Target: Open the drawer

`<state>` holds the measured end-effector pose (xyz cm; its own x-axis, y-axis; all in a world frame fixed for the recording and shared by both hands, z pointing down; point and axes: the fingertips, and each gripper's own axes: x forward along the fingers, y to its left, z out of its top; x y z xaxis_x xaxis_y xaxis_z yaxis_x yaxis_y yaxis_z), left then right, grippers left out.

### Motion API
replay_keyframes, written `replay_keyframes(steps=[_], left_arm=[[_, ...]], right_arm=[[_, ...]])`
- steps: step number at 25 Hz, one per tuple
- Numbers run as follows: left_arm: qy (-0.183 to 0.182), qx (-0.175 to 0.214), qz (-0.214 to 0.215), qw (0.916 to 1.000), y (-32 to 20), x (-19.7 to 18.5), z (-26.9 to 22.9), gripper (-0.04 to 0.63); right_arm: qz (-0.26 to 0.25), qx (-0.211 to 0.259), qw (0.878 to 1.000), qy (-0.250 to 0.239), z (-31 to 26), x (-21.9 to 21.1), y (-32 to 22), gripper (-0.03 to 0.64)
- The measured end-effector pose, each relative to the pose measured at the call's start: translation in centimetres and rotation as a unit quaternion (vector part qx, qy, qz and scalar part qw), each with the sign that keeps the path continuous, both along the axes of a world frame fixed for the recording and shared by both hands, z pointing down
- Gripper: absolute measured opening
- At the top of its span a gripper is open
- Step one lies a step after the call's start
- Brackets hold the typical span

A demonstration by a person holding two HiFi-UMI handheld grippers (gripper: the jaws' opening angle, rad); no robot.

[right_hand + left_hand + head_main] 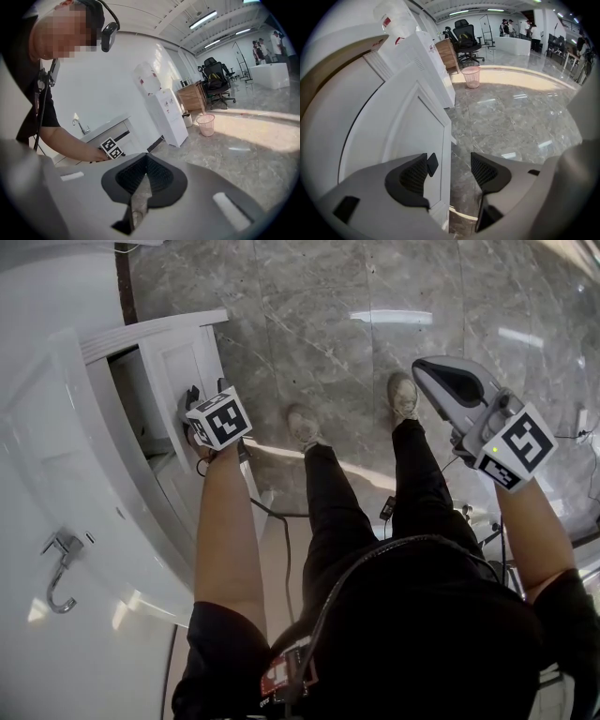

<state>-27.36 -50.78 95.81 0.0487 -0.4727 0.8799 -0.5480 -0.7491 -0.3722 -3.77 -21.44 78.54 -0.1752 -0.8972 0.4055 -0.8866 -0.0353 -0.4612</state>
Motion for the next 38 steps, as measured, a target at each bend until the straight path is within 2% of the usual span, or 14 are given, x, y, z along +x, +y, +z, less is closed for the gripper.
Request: replay_keyframes(steps=[18,38], left_arm=[[-0.002,-0.004,-0.008,1.0,3.7,2.8,0.0,0.278],[0.0,-0.013,-0.012,0.9999,6.6,4.7,0.1,0.279]], right_arm=[[0.041,0.01,0.999,0.002,-0.7,4.3,4.7,-0.002],[0.063,0.018,0.998,0.001,-1.3,6.0,7.0,-0.002]])
